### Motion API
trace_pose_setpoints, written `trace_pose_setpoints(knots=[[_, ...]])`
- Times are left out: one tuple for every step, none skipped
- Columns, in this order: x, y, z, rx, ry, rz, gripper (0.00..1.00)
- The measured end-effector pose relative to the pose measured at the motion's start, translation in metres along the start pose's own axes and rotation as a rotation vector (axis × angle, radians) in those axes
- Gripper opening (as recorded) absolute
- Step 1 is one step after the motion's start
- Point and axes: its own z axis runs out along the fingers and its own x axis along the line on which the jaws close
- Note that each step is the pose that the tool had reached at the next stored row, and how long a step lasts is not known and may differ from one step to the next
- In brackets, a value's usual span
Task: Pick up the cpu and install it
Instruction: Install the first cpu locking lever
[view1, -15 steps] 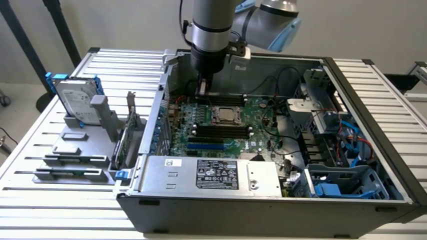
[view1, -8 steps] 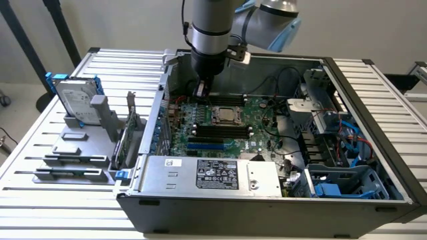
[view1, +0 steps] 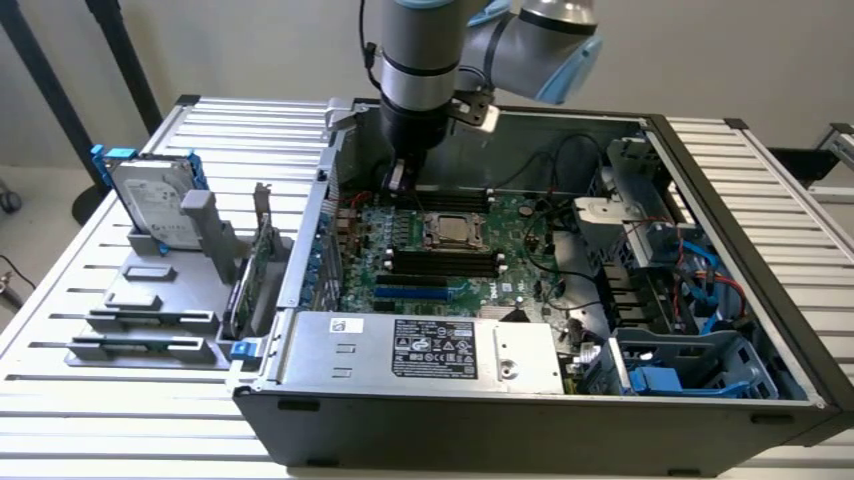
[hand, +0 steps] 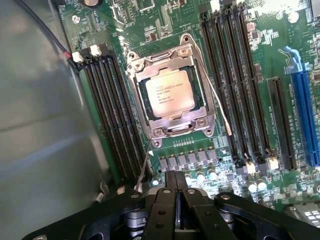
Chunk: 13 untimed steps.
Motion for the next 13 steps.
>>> trace_pose_setpoints(knots=[[-0.0001, -0.0004, -0.0002, 0.0025, 0.0045, 0.006, 0.11], [-0.0001, -0.0007, -0.0003, 0.0044, 0.0081, 0.013, 0.11], [-0.0002, -0.0010, -0.0004, 0.0067, 0.0112, 0.020, 0.11], [-0.0002, -0.0011, -0.0004, 0.0085, 0.0135, 0.028, 0.11], [-0.0002, -0.0012, -0.0004, 0.0097, 0.0146, 0.037, 0.11], [-0.0002, -0.0012, -0.0004, 0.0136, 0.0147, 0.045, 0.11], [-0.0004, -0.0013, -0.0004, 0.0227, 0.0137, 0.051, 0.11], [-0.0005, -0.0014, -0.0004, 0.0339, 0.0120, 0.057, 0.11], [-0.0006, -0.0015, -0.0004, 0.0442, 0.0107, 0.062, 0.11], [-0.0007, -0.0016, -0.0005, 0.0538, 0.0093, 0.067, 0.11], [-0.0007, -0.0016, -0.0004, 0.0622, 0.0082, 0.073, 0.11], [-0.0008, -0.0018, -0.0005, 0.0671, 0.0077, 0.080, 0.11], [-0.0008, -0.0019, -0.0005, 0.0685, 0.0087, 0.088, 0.11]])
